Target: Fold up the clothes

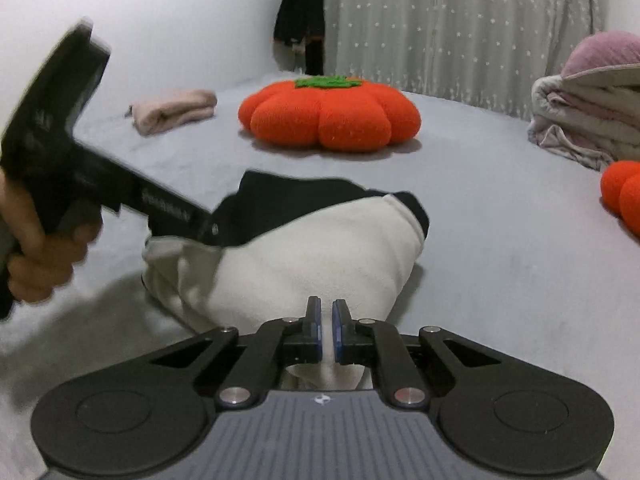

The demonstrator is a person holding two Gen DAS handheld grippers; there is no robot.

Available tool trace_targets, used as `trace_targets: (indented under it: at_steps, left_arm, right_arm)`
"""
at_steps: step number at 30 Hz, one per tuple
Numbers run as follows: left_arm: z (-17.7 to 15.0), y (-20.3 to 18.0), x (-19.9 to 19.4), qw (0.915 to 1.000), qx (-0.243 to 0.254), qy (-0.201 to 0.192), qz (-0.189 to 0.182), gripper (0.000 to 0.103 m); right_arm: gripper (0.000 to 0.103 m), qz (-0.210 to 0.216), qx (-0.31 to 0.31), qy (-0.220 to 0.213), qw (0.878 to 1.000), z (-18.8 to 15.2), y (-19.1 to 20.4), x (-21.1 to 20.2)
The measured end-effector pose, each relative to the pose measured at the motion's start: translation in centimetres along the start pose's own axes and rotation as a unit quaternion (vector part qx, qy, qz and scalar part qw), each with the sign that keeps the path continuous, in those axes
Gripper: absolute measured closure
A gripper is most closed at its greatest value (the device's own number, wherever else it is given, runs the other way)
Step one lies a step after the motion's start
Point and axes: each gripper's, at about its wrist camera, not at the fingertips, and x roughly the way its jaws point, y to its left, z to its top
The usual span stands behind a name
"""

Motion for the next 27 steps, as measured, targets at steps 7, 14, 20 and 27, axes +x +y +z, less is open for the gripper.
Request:
trace_targets:
  at_steps: [7, 14, 20, 27]
  left_arm:
    - [0.2, 0.4, -0.8, 0.9999, -0.01, -0.002, -0.009, 0.085]
    - [0.0, -0.8, -2.6, 0.9983, 0.003, -0.055, -0.017, 0.077]
    - [-1.3, -3.4, -1.6, 0.9981, 0.044, -0.039, -0.018, 0.071]
    - [-2.2, -4.2, -0.8, 0.9943, 0.093, -0.024, 0.045, 0.069]
  right_arm:
    - [0.094, -0.013, -0.017, -0.007, 1.0, -0.6, 0.7, 1.2]
    - [0.094, -0.018, -0.01, -0.008, 1.0, -0.8, 1.2, 1.5]
    - [0.094, -0.013, -0.001, -0.008, 1.0, -0.9, 1.1, 1.6]
    - [0.094, 0.011, 0.025, -0.003, 1.0, -0.7, 0.0, 1.3]
